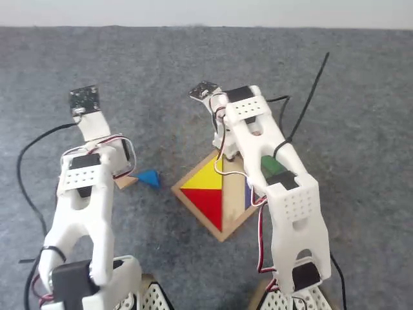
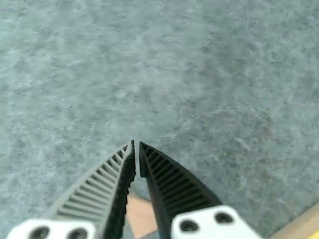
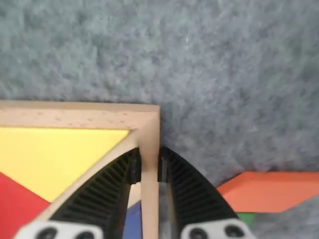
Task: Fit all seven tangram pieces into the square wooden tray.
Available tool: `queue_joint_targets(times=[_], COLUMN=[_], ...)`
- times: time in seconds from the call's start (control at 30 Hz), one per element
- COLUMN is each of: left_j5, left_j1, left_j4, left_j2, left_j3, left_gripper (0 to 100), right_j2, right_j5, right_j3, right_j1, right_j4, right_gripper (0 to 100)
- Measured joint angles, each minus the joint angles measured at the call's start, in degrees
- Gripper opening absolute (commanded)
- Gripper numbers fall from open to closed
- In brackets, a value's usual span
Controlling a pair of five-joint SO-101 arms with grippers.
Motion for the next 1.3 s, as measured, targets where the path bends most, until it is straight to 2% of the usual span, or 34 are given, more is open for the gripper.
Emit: queue_joint_targets(times=[0.3, 0.5, 0.67, 0.97, 1.03, 1.2, 1.3], left_j5=[0.0, 0.0, 0.0, 0.0, 0.09, 0.09, -1.85], left_j1=[-0.88, -0.88, -0.88, -1.14, -2.29, -4.57, -4.84], left_j4=[0.0, 0.0, 0.0, 0.0, 0.0, 0.09, 0.97], left_j2=[0.0, 0.0, 0.0, 0.0, 0.0, 0.0, -1.93], left_j3=[0.0, 0.0, 0.0, 0.18, 0.44, 0.44, 1.49], left_gripper=[1, 1, 1, 1, 1, 1, 1], right_j2=[0.62, 0.62, 0.7, 0.7, 0.7, 0.62, -2.29], right_j5=[-26.29, -38.59, -44.92, -47.65, -46.15, -40.18, -33.49], right_j3=[-1.85, -3.25, -5.45, -5.63, -5.63, -6.42, -8.26], right_j1=[-1.05, -1.05, -1.05, -1.58, -1.93, -2.11, -2.11], right_j4=[0.97, 0.88, 0.88, 2.11, 2.11, 4.84, 7.74], right_gripper=[0.6, 0.6, 0.6, 0.7, 3.9, 19.2, 21.6])
